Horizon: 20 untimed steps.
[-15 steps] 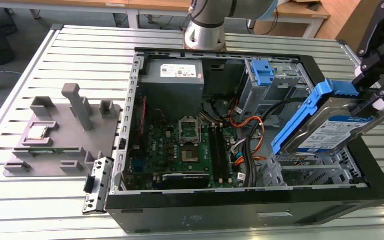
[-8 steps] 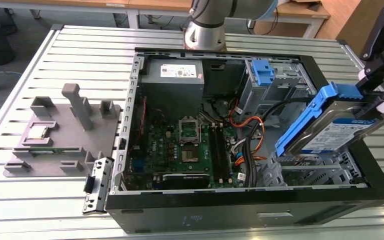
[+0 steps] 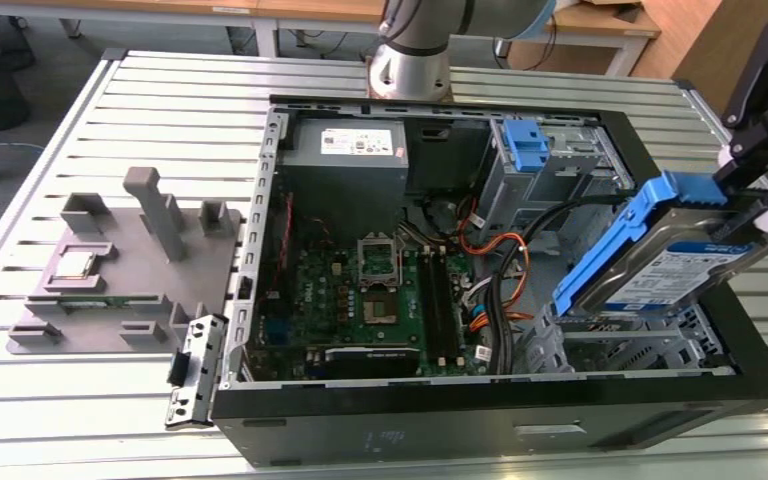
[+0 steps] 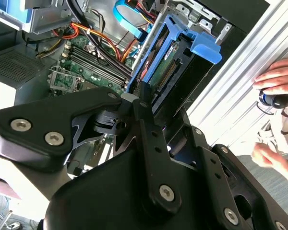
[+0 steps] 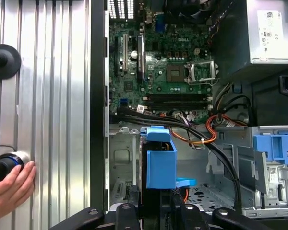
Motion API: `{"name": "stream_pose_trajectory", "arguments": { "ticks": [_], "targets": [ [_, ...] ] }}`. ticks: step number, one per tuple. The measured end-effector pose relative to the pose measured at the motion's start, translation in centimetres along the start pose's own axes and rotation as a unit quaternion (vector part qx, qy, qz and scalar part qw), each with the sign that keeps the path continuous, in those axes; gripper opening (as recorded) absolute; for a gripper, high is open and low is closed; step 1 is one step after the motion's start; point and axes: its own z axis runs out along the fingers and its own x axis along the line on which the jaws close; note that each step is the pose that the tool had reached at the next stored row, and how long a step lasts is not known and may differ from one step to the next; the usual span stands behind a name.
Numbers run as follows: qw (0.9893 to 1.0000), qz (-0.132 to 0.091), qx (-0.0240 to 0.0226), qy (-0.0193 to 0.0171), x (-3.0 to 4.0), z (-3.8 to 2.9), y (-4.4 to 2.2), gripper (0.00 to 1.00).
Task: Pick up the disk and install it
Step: 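Insert the disk into the insertion slot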
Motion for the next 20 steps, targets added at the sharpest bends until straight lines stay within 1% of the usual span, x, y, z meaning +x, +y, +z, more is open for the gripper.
{"name": "stream_pose_trajectory", "arguments": {
  "ticks": [8,20],
  "targets": [
    [1.0,-0.001,-0.0001,0.0001,0.02,0.43,-0.37,0.35],
    [1.0,-0.002,0.0005,0.0001,0.04,0.68,-0.41,0.35]
  ]
}}
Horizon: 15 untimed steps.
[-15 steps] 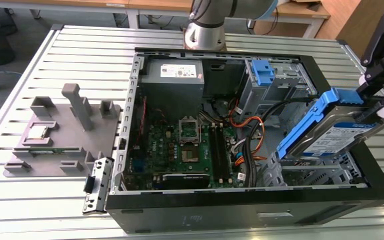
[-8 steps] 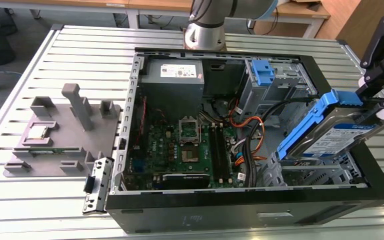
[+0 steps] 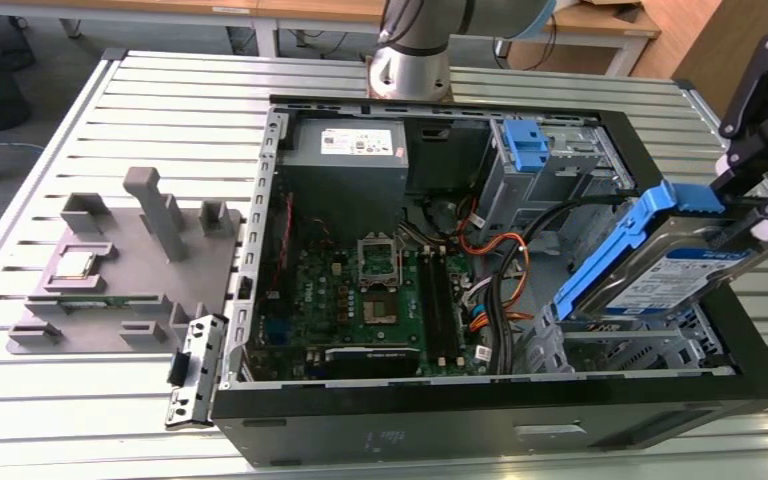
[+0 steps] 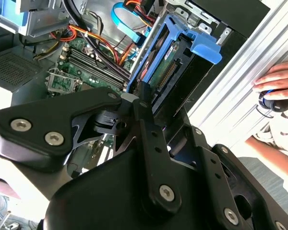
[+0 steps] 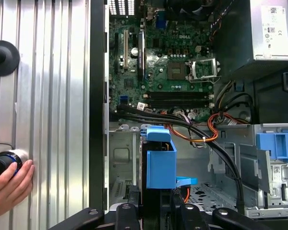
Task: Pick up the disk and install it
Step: 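Insert the disk into the insertion slot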
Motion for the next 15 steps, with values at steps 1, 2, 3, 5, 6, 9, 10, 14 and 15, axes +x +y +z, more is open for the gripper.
{"name": "stream_pose_trajectory", "arguments": {
  "ticks": [1,2,3,5,6,9,10,14,15],
  "targets": [
    [1.0,0.0,0.0001,0.0,0.0,0.03,0.0,0.35],
    [1.0,0.0,0.0002,0.0,0.0,0.05,0.0,0.35],
    [1.0,0.0,0.0002,0.0001,0.01,0.05,0.0,0.35],
    [1.0,0.0,0.0002,0.0,0.01,0.08,-0.05,0.35],
    [1.0,0.0,0.0002,0.0,0.01,0.1,-0.08,0.35],
    [1.0,0.0,0.0002,0.0,0.01,0.13,-0.13,0.35],
    [1.0,0.0,0.0002,-0.0001,0.01,0.16,-0.14,0.35],
    [1.0,0.0,0.0003,0.0,0.02,0.26,-0.15,0.35],
    [1.0,0.0,0.0003,0.0001,0.02,0.26,-0.15,0.35]
  ]
}}
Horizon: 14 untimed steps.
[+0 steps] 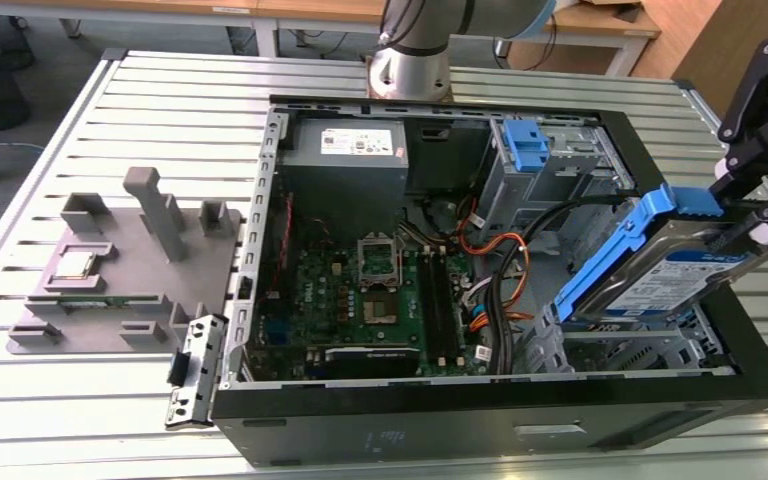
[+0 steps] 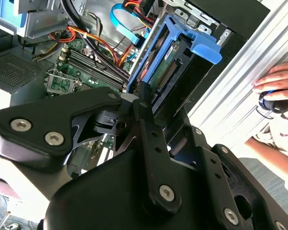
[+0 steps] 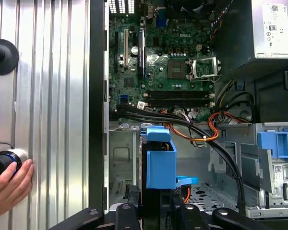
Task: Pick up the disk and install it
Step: 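Insert the disk into the insertion slot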
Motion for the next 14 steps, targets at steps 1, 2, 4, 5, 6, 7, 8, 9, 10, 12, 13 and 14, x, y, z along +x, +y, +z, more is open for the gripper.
{"name": "stream_pose_trajectory", "arguments": {
  "ticks": [1,2,4,5,6,7,8,9,10,12,13,14],
  "targets": [
    [1.0,0.0,0.0,0.0,0.0,0.0,0.0,0.35],
    [1.0,0.0,0.0,-0.0001,0.0,0.01,0.0,0.35],
    [1.0,0.0,0.0,-0.0001,0.0,0.02,0.0,0.35],
    [1.0,0.0,0.0,-0.0001,0.0,0.02,0.0,0.35],
    [1.0,0.0,0.0,-0.0001,0.0,0.04,0.0,0.35],
    [1.0,0.0,0.0,-0.0002,0.0,0.08,-0.01,0.35],
    [1.0,0.0,0.0,-0.0002,0.01,0.12,-0.01,0.35],
    [1.0,0.0,0.0,-0.0001,0.01,0.18,-0.02,0.35],
    [1.0,0.0,0.0,-0.0001,0.02,0.24,-0.02,0.35],
    [1.0,0.0,0.0,-0.0001,0.05,0.39,-0.03,0.35],
    [1.0,0.0,0.0,-0.0001,0.06,0.48,-0.04,0.35],
    [1.0,0.0,0.0,-0.0001,0.07,0.56,-0.05,0.35]
  ]
}}
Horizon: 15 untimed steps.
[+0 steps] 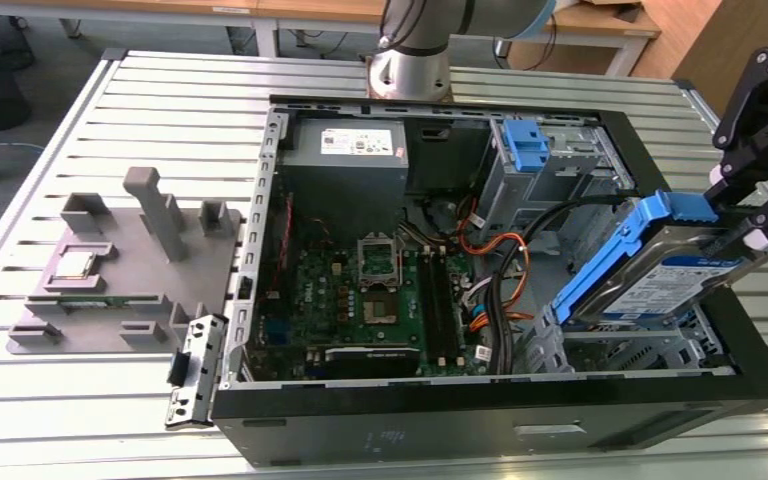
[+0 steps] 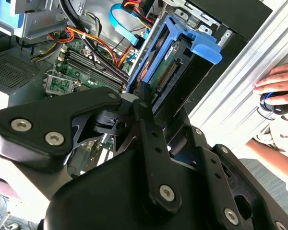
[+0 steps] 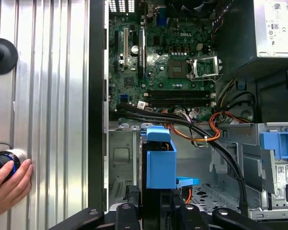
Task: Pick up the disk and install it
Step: 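Insert the disk into the insertion slot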
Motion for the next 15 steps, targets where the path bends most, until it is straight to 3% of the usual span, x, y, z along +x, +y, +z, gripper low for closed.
{"name": "stream_pose_trajectory", "arguments": {
  "ticks": [15],
  "targets": [
    [1.0,0.0,0.0,0.0,0.34,1.55,-0.13,0.35]
  ]
}}
